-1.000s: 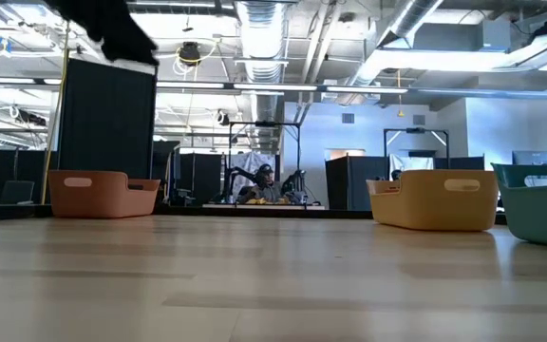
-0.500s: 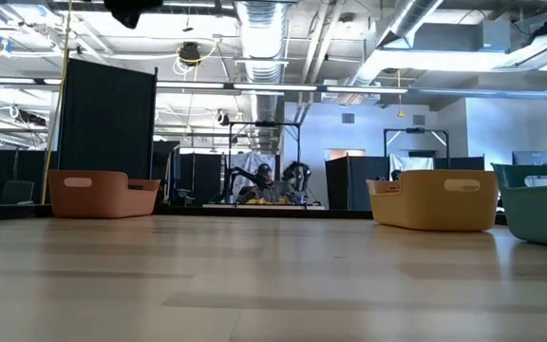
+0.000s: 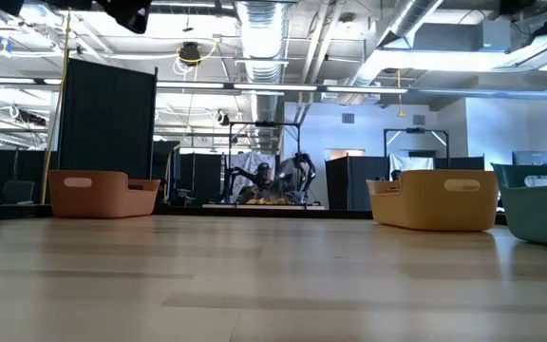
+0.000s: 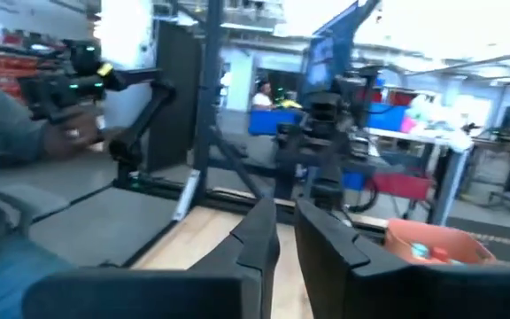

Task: Sort blocks by size
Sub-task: Return to Home Position

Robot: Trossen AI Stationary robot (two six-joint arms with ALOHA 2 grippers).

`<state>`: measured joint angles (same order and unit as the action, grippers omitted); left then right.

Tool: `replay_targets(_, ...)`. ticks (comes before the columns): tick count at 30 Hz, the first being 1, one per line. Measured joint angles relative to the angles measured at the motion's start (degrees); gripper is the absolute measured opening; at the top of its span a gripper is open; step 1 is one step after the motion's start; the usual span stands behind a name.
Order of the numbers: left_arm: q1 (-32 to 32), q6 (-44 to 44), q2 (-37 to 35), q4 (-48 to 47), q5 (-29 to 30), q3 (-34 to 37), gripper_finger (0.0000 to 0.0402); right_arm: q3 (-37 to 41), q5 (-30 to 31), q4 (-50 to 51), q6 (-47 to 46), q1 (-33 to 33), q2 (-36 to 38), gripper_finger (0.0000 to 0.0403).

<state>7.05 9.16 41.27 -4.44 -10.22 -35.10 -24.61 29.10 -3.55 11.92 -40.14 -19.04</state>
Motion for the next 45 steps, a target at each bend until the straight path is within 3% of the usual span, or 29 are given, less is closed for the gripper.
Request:
replay_targets(8,-0.9,0.2,-0.5,10.0,-0.1,6.8,0.0251,9.7,-2.4,3.7,-2.3,8.2,19.0,0.007)
replay_targets(16,-7.4,-1.0,-1.3,15.0,-0.2,12.1,0.0251,10.2,-3.5,8.0,-3.5,12.7,19.0,0.0061)
replay_targets(22,-14.4,-4.3,-5.7,18.8,-4.4,16.8,0.0251,10.2,-3.3,8.4,-3.5,15.8,18.9,0.0048)
replay_targets(30,-19.5,-8.7,-18.8,19.6,-4.5,24.5,0.0251,10.2,-3.3,8.7,-4.0,18.2,18.9,0.0024)
replay_targets(38,-21.4,-13.5,-33.5,20.0,-3.4,32.5,0.0251,10.2,-3.1,8.7,-4.1,18.2,18.9,0.0036)
replay_targets(45,-21.9,-14.7,-41.1,12.6,-2.1,34.2,0.0251,10.2,-3.1,9.2,-4.4,18.2,18.9,0.0033)
